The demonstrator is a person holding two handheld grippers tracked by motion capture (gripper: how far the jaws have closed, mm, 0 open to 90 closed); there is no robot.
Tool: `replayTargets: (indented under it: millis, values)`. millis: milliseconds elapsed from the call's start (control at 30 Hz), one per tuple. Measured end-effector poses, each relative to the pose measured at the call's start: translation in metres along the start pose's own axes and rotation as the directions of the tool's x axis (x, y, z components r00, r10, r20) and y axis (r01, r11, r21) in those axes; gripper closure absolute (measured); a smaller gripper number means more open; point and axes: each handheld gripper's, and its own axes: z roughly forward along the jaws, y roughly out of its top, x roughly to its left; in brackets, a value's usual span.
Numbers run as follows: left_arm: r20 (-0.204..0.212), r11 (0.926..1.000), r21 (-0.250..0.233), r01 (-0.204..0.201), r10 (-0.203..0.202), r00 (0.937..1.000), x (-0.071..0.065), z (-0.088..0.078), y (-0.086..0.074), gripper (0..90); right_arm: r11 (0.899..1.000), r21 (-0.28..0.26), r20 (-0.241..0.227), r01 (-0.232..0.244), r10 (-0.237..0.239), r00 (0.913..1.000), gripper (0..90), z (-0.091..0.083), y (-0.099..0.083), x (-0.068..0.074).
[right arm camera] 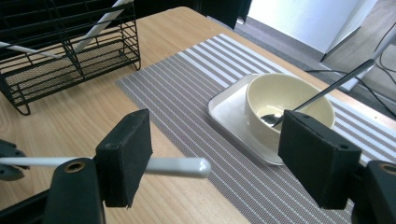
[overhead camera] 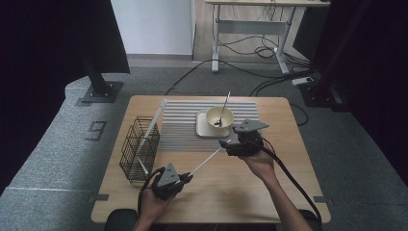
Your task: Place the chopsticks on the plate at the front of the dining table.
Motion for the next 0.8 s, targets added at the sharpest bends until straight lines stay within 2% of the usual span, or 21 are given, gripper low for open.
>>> replayTargets:
  millis: [67,200,400,500,800]
  values:
    - [-0.003,1.0000,0.002,0.001,-0.001,1.0000,0.000,0.000,0.000,85.5,1.000,-0.002,0.000,0.002,-0.002,1.0000,24.9,-0.001,0.000,0.001]
    - [-0.010,0.9998,0.007,0.017,-0.017,0.9998,0.003,-0.001,-0.001,85.5,1.000,-0.020,-0.024,0.003,-0.004,0.9997,17.0,-0.007,0.001,0.001]
    - [-0.015,0.9994,0.017,0.029,-0.029,0.9995,0.006,0.000,-0.003,85.5,0.999,-0.009,-0.062,-0.031,0.030,0.9976,9.8,-0.014,-0.008,-0.002]
    - [-0.018,0.9991,0.026,0.035,-0.034,0.9993,0.006,0.001,-0.003,85.5,1.000,-0.001,-0.043,-0.031,0.031,0.9986,1.5,-0.017,-0.016,-0.003]
    - [-0.020,0.9977,0.051,0.045,-0.044,0.9988,0.007,0.006,-0.004,85.5,0.998,-0.020,0.000,-0.053,0.053,0.9986,0.0,-0.036,-0.039,-0.011]
